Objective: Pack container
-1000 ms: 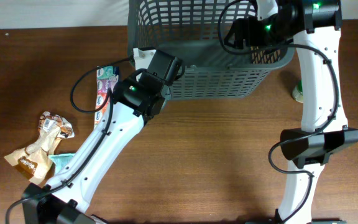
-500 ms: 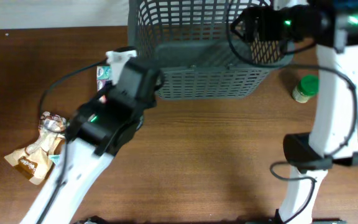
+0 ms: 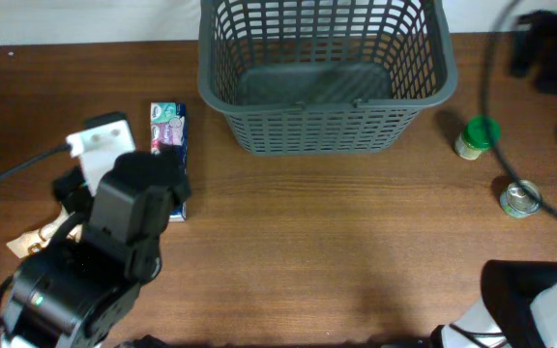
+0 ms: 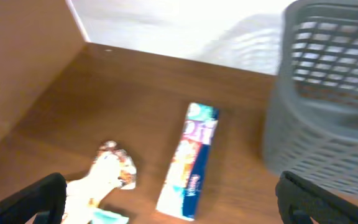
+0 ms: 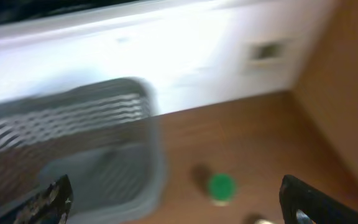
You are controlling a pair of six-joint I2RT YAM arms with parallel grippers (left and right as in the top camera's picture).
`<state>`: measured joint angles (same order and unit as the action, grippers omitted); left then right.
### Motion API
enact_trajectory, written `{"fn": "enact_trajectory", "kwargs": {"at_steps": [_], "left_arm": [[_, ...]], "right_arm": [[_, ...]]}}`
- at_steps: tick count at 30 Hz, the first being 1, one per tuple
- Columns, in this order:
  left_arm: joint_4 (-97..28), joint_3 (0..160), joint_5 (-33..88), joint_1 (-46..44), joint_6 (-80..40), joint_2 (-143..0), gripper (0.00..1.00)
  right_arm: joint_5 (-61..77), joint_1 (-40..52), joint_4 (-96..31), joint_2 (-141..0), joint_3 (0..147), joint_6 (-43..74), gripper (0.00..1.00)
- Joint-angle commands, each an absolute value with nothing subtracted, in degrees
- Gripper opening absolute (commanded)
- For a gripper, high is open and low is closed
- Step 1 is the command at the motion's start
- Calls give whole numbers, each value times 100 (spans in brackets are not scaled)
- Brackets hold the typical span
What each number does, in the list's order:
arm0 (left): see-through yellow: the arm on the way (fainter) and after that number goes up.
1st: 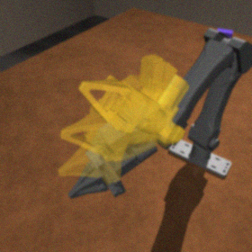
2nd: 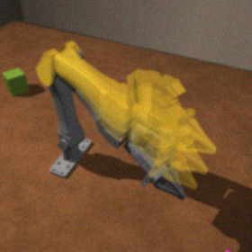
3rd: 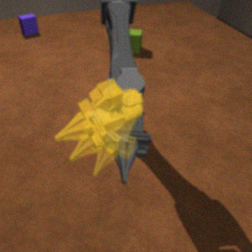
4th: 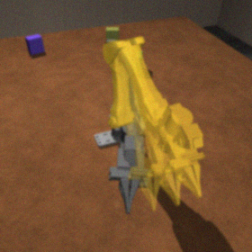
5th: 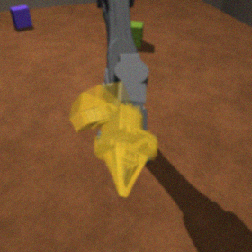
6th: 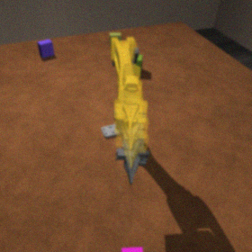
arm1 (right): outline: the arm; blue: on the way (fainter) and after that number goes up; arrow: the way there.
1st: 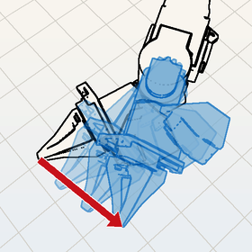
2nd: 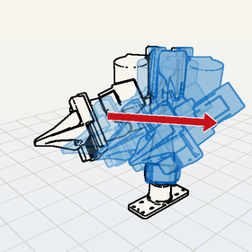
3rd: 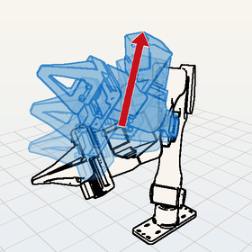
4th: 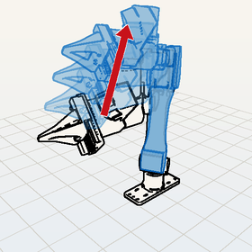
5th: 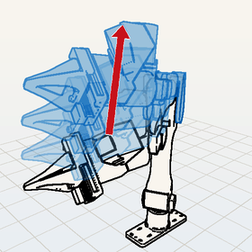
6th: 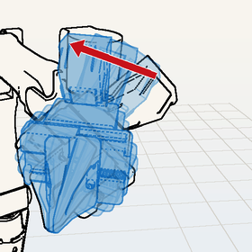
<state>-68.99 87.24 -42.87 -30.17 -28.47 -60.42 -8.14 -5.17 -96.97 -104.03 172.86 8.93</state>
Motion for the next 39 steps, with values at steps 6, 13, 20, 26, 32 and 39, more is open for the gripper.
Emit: {"fn": "enact_trajectory", "kwargs": {"at_steps": [6, 13, 20, 26, 32, 39], "left_arm": [[-7441, 8792, -4980, -2982, -2818, -5951, 100], [-7465, 8790, -4971, -2982, -2818, -5951, 100], [-7465, 8792, -4866, -2982, -2818, -5951, 100], [-7467, 8792, -4866, -2982, -2818, -5951, 99], [-7467, 8790, -4864, -2982, -2818, -5951, 100], [-7483, 8792, -4858, -2982, -2818, -5951, 100]], "right_arm": [[-1066, -2624, -9732, -10429, 16057, 1898, 99], [104, -3334, -9717, -10431, 14536, 1896, 99], [250, -3339, -9288, -10573, 13399, 1874, 99], [325, -3188, -8700, -10781, 12606, 1831, 99], [327, -2738, -8195, -11019, 12278, 1835, 99], [287, -2147, -7896, -11257, 12278, 1850, 99]]}}
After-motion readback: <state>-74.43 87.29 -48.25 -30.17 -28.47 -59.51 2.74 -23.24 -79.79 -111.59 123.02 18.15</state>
